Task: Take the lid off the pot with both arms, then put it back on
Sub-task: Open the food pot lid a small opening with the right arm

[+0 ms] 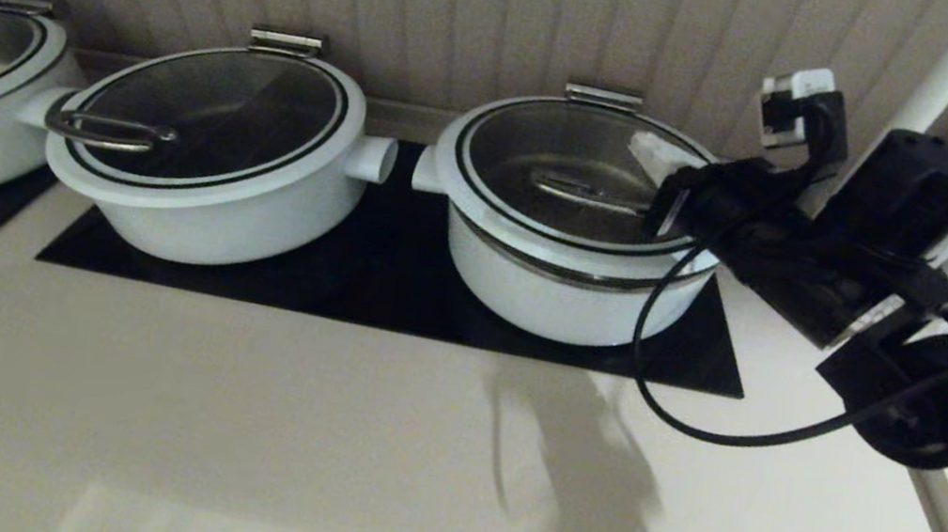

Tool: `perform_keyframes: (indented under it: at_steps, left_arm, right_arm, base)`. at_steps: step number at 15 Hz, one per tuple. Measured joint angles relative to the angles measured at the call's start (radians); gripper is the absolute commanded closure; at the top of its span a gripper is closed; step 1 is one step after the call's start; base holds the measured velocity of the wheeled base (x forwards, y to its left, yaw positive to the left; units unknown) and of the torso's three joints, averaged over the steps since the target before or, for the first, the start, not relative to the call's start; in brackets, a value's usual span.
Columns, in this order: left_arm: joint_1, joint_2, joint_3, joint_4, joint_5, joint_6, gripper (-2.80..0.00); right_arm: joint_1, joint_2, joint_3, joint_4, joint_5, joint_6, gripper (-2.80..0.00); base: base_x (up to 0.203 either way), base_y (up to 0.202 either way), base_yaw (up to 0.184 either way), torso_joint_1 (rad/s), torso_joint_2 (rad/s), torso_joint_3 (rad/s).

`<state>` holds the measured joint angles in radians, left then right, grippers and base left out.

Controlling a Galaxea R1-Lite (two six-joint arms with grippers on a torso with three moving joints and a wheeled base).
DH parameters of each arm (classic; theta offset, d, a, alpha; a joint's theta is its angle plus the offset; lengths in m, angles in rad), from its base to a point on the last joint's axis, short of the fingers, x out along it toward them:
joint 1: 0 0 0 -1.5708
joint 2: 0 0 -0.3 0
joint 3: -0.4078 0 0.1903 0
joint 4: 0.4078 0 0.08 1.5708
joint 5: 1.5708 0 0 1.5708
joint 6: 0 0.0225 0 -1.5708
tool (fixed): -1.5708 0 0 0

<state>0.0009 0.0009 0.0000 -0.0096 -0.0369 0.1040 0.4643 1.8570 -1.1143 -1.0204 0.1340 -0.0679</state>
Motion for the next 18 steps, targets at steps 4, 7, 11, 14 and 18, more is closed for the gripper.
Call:
perform_keyframes:
  at_steps: [4, 7, 11, 14, 18]
  left_arm:
    - [0.001, 0.033, -0.045, -0.001, -0.052, 0.022, 0.00]
    - [0.000, 0.120, -0.121, -0.008, -0.142, 0.021, 0.00]
    - [0.000, 0.149, -0.123, 0.003, -0.157, 0.023, 0.00]
    - [0.000, 0.115, -0.093, 0.007, -0.153, 0.024, 0.00]
    - [0.000, 0.032, -0.100, 0.146, -0.139, 0.025, 0.00]
  right_arm:
    - [-0.001, 0.009, -0.009, 0.002, -0.002, 0.000, 0.00]
    - [-0.001, 0.009, -0.003, 0.003, -0.003, 0.000, 0.00]
    - [-0.001, -0.013, 0.037, 0.005, -0.003, -0.002, 0.00]
    - [-0.001, -0.047, 0.076, 0.006, 0.001, -0.002, 0.00]
    - [0.004, -0.100, 0.113, 0.022, 0.004, -0.002, 0.00]
  base:
    - [0.000, 0.000, 0.000, 0.000, 0.00, 0.000]
    - [0.000, 0.000, 0.000, 0.000, 0.00, 0.000]
    - [0.000, 0.000, 0.000, 0.000, 0.00, 0.000]
    - [0.000, 0.000, 0.000, 0.000, 0.00, 0.000]
    - [0.000, 0.000, 0.000, 0.000, 0.00, 0.000]
